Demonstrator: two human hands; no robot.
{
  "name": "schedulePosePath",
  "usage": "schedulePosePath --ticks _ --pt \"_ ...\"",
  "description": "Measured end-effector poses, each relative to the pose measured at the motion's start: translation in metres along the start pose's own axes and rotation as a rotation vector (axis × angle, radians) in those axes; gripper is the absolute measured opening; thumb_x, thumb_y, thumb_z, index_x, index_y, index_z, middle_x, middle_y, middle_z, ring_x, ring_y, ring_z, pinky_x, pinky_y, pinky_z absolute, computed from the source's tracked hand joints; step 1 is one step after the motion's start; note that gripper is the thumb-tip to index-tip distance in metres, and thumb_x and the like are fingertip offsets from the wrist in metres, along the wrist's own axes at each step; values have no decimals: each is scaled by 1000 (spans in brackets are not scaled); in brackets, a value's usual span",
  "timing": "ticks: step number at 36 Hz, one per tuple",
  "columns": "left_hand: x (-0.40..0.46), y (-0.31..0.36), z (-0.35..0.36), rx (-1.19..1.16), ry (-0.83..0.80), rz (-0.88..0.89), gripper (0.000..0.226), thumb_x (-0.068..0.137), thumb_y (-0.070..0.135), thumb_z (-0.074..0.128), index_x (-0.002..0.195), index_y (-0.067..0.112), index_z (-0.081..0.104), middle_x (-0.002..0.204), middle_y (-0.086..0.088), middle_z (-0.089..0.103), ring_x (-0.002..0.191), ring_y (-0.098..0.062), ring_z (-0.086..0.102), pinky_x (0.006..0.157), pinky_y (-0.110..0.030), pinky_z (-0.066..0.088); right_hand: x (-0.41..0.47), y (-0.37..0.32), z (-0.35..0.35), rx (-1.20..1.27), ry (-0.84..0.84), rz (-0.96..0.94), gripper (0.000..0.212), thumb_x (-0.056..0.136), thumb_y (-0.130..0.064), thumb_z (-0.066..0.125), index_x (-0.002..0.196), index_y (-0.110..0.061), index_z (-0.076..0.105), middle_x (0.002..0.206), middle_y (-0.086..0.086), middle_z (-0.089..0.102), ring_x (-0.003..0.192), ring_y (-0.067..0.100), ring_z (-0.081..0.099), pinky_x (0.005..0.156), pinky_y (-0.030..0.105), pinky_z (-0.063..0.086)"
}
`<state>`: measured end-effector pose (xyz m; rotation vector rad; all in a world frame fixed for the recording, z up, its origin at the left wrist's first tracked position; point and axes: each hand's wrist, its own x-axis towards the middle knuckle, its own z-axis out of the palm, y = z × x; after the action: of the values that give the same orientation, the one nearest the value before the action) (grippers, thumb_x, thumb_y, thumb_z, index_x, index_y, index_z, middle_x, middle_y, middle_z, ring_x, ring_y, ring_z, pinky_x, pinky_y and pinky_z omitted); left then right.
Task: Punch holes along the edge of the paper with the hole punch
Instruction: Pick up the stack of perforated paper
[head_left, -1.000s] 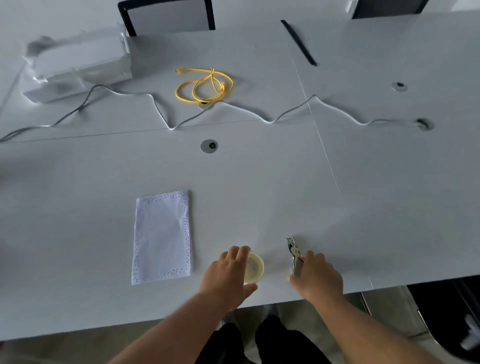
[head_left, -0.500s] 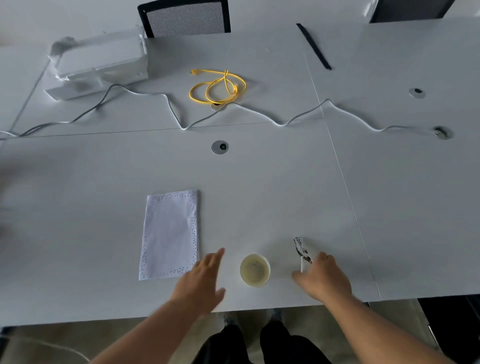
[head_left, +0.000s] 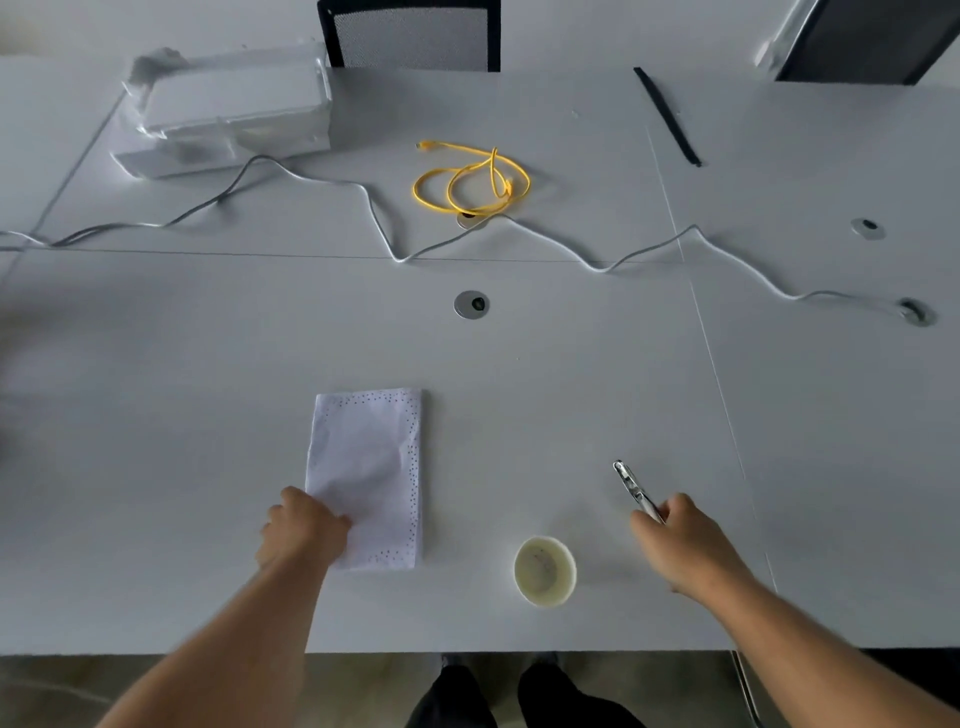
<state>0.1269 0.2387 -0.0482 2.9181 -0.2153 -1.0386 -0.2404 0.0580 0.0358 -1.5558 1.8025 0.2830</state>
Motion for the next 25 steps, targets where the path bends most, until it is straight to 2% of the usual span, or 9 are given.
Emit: schedulePosePath --ticks 3,5,7,9,12,14,16,20,25 --pt "11 -2 -3 -13 -62 25 60 80 35 79 126 5 55 119 -20 68 110 -43 67 84 -44 56 1 -13 -1 38 -3 -18 31 78 -47 53 88 -18 53 83 7 69 76 29 68 75 48 63" --pt "12 -3 -4 8 -46 132 35 83 32 74 107 7 68 96 -15 71 95 -40 72 72 -36 54 3 -24 0 57 -18 -37 29 78 -46 53 87 -18 53 82 6 69 74 28 68 71 41 61" --pt "8 -1 -2 -122 -19 208 17 86 23 74 86 7 69 80 -13 70 75 -35 68 64 -35 50 6 -35 1 66 -39 -66 27 78 -43 54 87 -18 53 81 5 69 72 25 66 63 35 52" --pt "-1 5 -1 -333 -50 234 15 88 18 77 81 9 67 79 -12 72 69 -31 64 61 -35 49 9 -47 3 103 -69 -111 18 82 -32 57 89 -16 54 81 6 70 73 27 64 61 34 45" --pt "-21 18 -9 -536 -134 315 10 90 17 80 87 16 70 87 -6 78 79 -29 72 65 -35 52 13 -68 7 222 -146 -199 10 86 -15 58 96 -13 59 84 12 70 73 32 62 66 39 49" --pt "-36 29 -18 -643 -155 376 7 91 16 80 91 16 73 82 -1 82 81 -24 75 66 -34 55 14 -85 8 328 -188 -250 11 87 -10 60 97 -6 60 81 11 67 72 28 60 74 53 57" --pt "-50 41 -28 -752 -195 445 6 93 13 78 96 17 75 86 4 85 78 -14 78 69 -31 57 15 -104 9 460 -236 -281 12 91 -8 63 98 1 59 86 11 65 74 25 60 83 57 60" --pt "-79 69 -45 -955 -279 545 12 95 7 75 106 11 76 96 1 86 83 -13 80 66 -22 61 9 -136 5 686 -388 -359 14 94 -13 72 92 -14 58 91 12 64 80 23 63 79 44 61" --pt "-100 90 -54 -1060 -324 641 28 85 23 80 111 13 78 106 -7 85 95 -23 80 78 -31 64 -4 -150 -12 660 -362 -460 11 71 -16 70 72 -20 59 60 -6 52 56 16 48 59 33 40"
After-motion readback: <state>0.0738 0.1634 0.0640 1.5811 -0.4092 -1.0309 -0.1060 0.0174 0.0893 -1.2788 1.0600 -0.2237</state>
